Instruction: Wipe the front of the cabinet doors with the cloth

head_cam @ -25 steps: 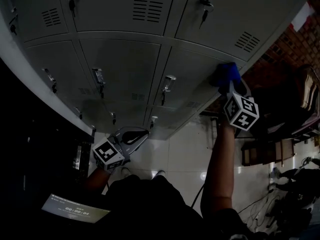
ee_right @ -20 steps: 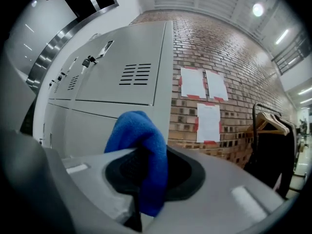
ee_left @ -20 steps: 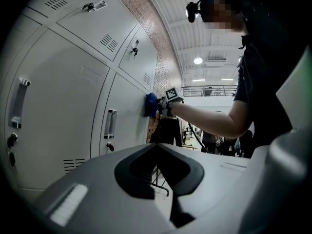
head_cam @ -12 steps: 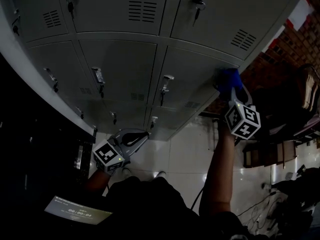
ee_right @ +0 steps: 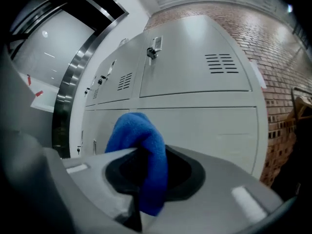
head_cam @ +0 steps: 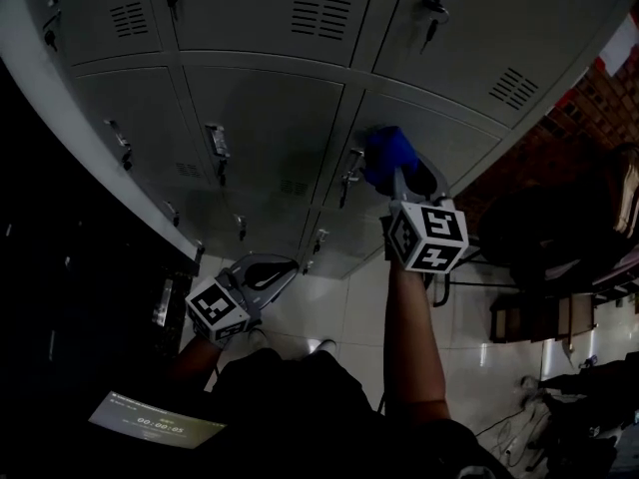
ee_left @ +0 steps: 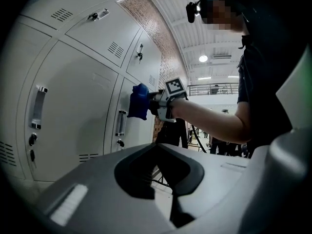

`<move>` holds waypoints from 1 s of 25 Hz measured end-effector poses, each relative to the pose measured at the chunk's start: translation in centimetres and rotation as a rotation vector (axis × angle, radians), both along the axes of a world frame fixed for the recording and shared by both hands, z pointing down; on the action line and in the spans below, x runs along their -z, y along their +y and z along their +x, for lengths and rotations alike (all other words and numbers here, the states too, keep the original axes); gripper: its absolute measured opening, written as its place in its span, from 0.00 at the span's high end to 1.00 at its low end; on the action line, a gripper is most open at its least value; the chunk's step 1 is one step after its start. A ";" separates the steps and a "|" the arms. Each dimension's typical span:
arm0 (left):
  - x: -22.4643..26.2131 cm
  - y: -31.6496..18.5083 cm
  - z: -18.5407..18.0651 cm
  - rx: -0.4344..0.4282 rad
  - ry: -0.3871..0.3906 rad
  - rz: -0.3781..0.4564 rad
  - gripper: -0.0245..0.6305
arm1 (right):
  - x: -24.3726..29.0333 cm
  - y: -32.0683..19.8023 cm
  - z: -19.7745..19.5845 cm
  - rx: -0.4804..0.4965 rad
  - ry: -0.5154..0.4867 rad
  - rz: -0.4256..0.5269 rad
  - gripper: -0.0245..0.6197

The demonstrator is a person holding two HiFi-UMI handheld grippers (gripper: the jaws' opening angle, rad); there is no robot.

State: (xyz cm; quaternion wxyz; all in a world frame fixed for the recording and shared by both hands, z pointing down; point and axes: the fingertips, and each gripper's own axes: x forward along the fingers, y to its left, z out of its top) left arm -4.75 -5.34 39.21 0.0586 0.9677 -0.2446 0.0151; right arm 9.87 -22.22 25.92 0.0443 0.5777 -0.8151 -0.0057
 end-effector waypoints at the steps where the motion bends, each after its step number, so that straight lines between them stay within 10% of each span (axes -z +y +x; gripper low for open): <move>1: -0.1 0.0 -0.3 0.005 -0.001 -0.001 0.96 | -0.2 -0.4 -1.0 0.015 0.002 -0.005 0.85; 14: -0.9 -0.3 -3.4 0.044 -0.010 -0.020 0.96 | -1.8 -3.3 -4.2 0.034 0.030 -0.020 0.85; 25: -0.7 -1.1 0.4 -0.023 0.003 -0.014 0.96 | -2.8 -2.4 5.4 -0.117 0.038 -0.044 0.85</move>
